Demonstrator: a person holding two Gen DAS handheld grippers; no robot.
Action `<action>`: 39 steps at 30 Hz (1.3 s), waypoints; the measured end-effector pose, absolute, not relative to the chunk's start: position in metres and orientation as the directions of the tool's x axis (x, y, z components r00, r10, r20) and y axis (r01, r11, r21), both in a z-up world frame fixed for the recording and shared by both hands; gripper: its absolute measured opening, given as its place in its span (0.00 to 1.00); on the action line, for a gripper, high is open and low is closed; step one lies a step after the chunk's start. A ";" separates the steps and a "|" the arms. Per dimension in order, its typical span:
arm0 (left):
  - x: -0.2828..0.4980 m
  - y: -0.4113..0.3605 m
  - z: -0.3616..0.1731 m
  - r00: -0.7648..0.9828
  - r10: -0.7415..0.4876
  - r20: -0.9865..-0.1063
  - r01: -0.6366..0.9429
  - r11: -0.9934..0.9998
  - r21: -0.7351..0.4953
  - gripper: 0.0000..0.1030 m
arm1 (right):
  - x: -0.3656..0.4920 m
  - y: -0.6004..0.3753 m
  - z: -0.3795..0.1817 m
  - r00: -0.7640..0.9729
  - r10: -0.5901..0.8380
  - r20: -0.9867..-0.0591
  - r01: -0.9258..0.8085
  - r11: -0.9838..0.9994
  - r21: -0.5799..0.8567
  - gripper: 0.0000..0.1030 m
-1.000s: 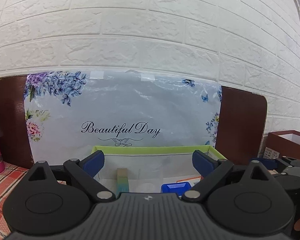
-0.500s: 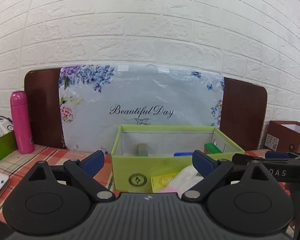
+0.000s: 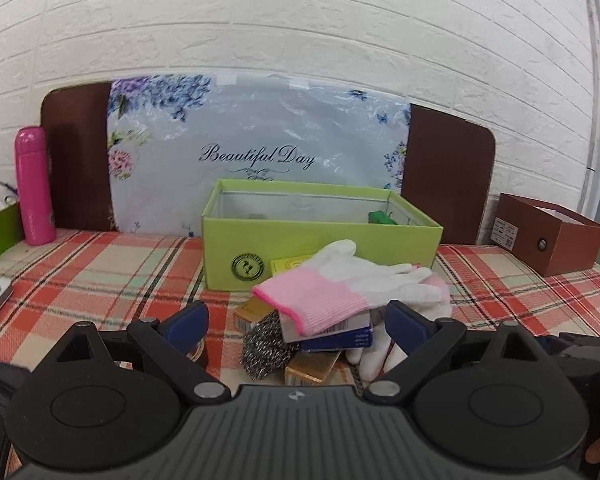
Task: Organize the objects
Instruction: 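Move both grippers back to the pink-cuffed white gloves, then close the left gripper on one glove cuff while the right gripper grasps the other glove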
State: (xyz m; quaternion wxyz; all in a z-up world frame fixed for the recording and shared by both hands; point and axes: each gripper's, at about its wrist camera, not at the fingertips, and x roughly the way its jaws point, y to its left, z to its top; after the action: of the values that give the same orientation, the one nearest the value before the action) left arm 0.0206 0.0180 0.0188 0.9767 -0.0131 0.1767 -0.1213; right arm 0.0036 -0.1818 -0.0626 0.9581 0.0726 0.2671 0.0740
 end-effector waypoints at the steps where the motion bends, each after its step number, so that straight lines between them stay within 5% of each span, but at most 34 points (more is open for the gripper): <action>1: 0.024 0.012 0.022 0.909 -0.260 -0.327 0.260 0.965 -0.047 0.95 | 0.002 -0.180 -0.063 0.843 0.180 -0.507 -0.106 0.979 0.171 1.00; 5: 0.046 -0.011 0.029 0.900 -0.315 -0.301 0.343 0.938 0.046 0.95 | -0.005 -0.172 -0.062 0.850 0.188 -0.492 -0.128 0.980 0.153 1.00; 10: 0.082 -0.028 0.023 0.866 -0.325 -0.380 0.392 0.913 0.113 0.89 | -0.010 -0.168 -0.062 0.851 0.186 -0.491 -0.141 0.982 0.126 1.00; 12: 0.089 -0.024 0.022 0.840 -0.349 -0.416 0.412 0.909 0.068 0.44 | -0.009 -0.170 -0.062 0.849 0.191 -0.493 -0.140 0.980 0.139 1.00; 14: 0.095 -0.017 0.017 0.794 -0.372 -0.481 0.423 0.906 -0.003 0.13 | -0.006 -0.173 -0.062 0.846 0.196 -0.496 -0.133 0.978 0.159 1.00; 20: 0.061 -0.003 0.020 0.776 -0.412 -0.477 0.453 0.891 -0.032 0.04 | 0.004 -0.172 -0.064 0.842 0.202 -0.500 -0.142 0.978 0.155 1.00; 28: 0.015 0.025 0.010 0.765 -0.403 -0.503 0.398 0.909 -0.123 0.04 | 0.035 -0.159 -0.071 0.844 0.190 -0.501 -0.157 0.982 0.108 0.92; 31: 0.012 0.026 0.010 0.792 -0.348 -0.502 0.367 0.928 -0.065 0.10 | 0.040 -0.160 -0.072 0.828 0.222 -0.515 -0.181 0.975 0.130 0.47; 32: 0.013 0.027 0.011 0.807 -0.332 -0.488 0.350 0.935 -0.057 0.23 | 0.038 -0.161 -0.071 0.827 0.237 -0.510 -0.192 0.971 0.141 0.31; 33: 0.015 0.028 0.013 0.822 -0.320 -0.471 0.331 0.942 -0.062 0.49 | 0.034 -0.162 -0.070 0.833 0.238 -0.499 -0.189 0.971 0.147 0.20; 35: 0.021 0.028 0.016 0.854 -0.296 -0.427 0.291 0.953 -0.080 0.83 | 0.025 -0.166 -0.065 0.850 0.230 -0.474 -0.181 0.973 0.147 0.09; 39: 0.039 0.017 0.018 0.835 -0.343 -0.429 0.336 0.937 -0.095 0.84 | 0.015 -0.174 -0.055 0.869 0.234 -0.436 -0.184 0.971 0.154 0.08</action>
State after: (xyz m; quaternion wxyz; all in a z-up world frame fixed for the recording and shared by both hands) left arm 0.0392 0.0167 0.0181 0.9579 -0.0078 0.2255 -0.1774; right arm 0.0152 -0.1739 -0.0552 0.9652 0.0538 0.2318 0.1084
